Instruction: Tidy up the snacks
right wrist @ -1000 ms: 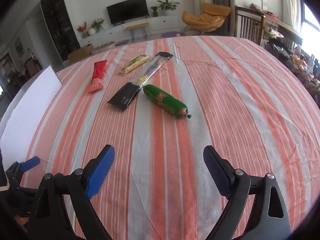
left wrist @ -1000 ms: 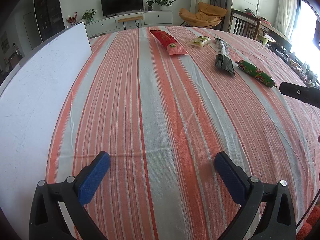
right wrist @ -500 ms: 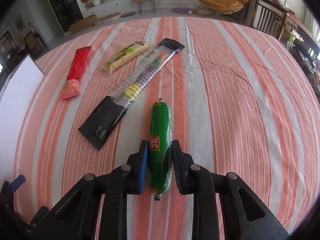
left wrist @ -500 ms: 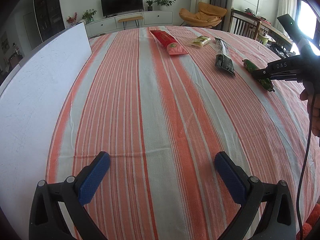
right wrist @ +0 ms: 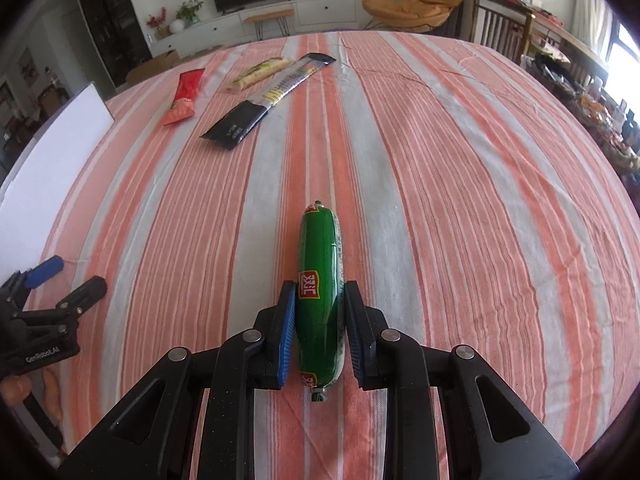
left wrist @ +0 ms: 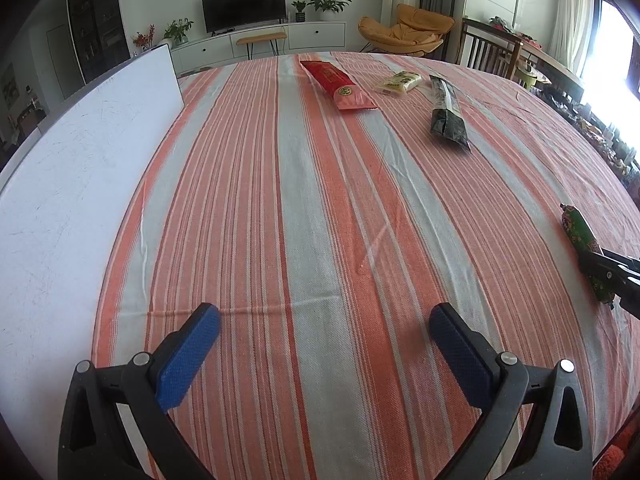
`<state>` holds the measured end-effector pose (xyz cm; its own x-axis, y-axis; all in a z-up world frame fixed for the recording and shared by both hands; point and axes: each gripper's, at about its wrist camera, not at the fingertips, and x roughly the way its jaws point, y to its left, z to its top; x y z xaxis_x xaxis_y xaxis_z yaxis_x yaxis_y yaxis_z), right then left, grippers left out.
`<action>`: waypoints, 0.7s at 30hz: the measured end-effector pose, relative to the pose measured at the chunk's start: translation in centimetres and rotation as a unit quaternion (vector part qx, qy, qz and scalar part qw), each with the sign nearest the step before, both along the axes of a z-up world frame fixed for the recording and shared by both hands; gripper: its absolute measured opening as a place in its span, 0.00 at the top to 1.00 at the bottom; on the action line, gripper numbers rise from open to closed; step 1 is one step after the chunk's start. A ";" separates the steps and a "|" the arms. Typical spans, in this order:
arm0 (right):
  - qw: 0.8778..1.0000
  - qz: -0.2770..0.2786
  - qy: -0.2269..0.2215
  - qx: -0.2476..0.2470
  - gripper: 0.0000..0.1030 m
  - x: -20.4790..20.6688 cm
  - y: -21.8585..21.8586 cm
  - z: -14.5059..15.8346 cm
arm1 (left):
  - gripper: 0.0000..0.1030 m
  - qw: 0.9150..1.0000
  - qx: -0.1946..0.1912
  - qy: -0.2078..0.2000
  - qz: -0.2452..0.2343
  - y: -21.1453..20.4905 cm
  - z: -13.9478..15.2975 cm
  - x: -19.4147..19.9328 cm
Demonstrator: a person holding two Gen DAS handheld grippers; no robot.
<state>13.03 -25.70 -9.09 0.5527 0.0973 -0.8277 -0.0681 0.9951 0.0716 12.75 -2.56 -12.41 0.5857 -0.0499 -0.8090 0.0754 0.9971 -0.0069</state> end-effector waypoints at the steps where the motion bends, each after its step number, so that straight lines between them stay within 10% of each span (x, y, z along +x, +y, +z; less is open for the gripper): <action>1: 1.000 -0.003 -0.014 -0.008 0.75 -0.3 0.2 -0.1 | 0.00 1.000 0.000 0.000 0.000 0.0 0.0 0.0; 10: 0.998 -0.030 -0.053 -0.031 0.34 -0.4 1.0 -0.8 | 0.00 1.000 0.000 0.000 0.000 0.0 0.0 0.0; 21: 0.998 -0.030 -0.048 -0.032 0.25 -0.7 0.7 -0.7 | 0.00 1.000 0.000 0.000 0.000 0.0 0.0 0.0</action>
<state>12.35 -24.97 -9.84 0.6324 0.0101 -0.7746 -0.0116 0.9999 0.0035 12.77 -2.57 -12.42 0.5859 -0.0498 -0.8089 0.0758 0.9971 -0.0065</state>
